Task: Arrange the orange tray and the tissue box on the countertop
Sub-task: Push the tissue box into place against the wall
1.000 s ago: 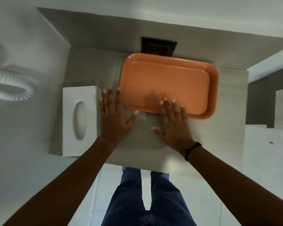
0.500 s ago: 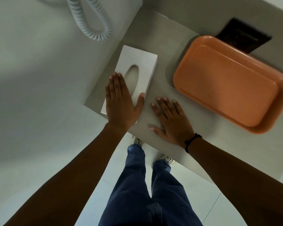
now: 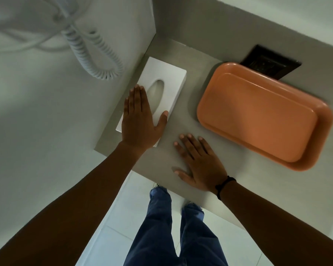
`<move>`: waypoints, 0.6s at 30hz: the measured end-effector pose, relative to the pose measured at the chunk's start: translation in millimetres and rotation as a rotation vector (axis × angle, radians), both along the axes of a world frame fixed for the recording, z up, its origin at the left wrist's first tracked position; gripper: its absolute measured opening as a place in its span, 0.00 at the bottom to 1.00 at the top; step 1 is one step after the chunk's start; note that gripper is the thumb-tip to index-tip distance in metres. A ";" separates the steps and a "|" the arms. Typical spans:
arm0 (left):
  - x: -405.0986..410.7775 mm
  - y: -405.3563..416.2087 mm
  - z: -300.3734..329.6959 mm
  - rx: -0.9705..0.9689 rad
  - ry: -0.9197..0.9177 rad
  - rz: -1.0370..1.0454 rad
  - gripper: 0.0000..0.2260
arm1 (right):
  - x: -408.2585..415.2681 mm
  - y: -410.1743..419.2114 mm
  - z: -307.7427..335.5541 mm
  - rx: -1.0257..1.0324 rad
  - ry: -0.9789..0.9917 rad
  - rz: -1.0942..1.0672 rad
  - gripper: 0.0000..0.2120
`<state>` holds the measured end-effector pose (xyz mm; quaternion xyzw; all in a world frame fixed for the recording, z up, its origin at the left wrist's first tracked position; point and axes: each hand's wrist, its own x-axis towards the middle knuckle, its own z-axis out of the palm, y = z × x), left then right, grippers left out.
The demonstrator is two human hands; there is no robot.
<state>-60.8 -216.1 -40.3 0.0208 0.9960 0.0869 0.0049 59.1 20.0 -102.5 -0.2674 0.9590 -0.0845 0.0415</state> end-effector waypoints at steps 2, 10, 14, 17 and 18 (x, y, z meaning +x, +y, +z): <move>-17.1 -0.1 0.4 0.003 0.002 -0.025 0.46 | -0.7 -0.7 -0.1 -0.006 -0.002 -0.007 0.41; -68.4 2.7 -0.9 0.016 0.034 -0.052 0.45 | 0.1 -1.8 0.2 -0.035 -0.005 -0.012 0.41; -82.8 4.1 -1.8 0.026 0.025 -0.047 0.46 | -0.2 -2.5 2.5 -0.049 -0.019 -0.007 0.41; -87.4 3.3 -1.8 0.031 0.026 -0.047 0.46 | -0.2 -2.2 1.1 -0.048 -0.037 0.002 0.41; -88.0 3.7 -1.0 0.034 0.024 -0.049 0.46 | -0.2 -1.8 1.2 -0.045 -0.041 0.006 0.41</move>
